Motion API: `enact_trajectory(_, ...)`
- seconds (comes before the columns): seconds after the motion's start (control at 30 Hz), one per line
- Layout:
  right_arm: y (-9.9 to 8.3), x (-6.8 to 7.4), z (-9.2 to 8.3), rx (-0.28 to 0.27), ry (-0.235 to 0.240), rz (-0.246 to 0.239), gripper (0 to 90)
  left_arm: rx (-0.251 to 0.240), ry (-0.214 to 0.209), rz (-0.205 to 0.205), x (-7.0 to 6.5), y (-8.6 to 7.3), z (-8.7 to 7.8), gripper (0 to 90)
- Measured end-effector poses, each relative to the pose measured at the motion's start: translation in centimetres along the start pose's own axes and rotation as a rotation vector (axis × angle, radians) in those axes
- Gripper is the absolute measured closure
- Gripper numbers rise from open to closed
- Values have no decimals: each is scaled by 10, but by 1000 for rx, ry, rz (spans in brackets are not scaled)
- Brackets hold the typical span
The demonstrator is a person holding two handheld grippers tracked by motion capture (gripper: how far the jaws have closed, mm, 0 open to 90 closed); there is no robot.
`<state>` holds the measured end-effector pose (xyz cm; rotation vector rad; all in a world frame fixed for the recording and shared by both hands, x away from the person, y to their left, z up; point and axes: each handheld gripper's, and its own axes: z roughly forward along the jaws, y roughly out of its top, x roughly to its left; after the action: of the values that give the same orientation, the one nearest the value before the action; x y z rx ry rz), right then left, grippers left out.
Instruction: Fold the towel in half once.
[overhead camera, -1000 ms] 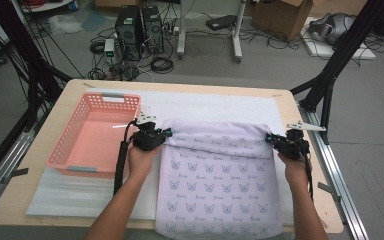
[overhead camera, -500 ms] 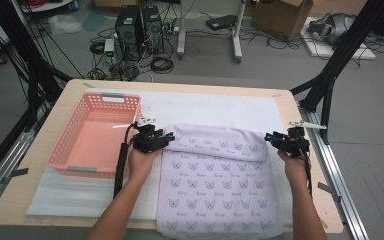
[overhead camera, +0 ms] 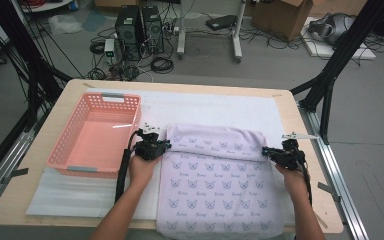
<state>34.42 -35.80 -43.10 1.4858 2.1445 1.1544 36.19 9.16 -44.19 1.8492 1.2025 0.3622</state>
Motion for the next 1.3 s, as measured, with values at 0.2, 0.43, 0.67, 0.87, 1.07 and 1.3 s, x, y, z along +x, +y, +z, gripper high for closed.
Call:
enact_trajectory(0.2, 0, -2, -17, -75, -32, -1, 869, -72, -52, 28, -9, -5, -23, 867)
enact_trajectory(0.43, -12, -3, -38, -101, -20, 4, 869, -89, -123, 61, -27, -34, -47, 867)
enact_trajectory(0.67, -44, 7, -51, -42, 27, -13, 867, -64, -116, 55, -29, -57, -57, 730)
enact_trajectory(0.87, -46, 12, -54, -48, 27, -3, 618, -112, -136, -11, -22, -40, -54, 495)
enact_trajectory(1.07, -26, 15, -43, -80, -30, -13, 568, -91, -134, -6, -22, -23, -33, 542)
enact_trajectory(1.3, -27, 15, -30, -34, -48, -48, 869, -64, -98, 60, -29, -30, -33, 849)
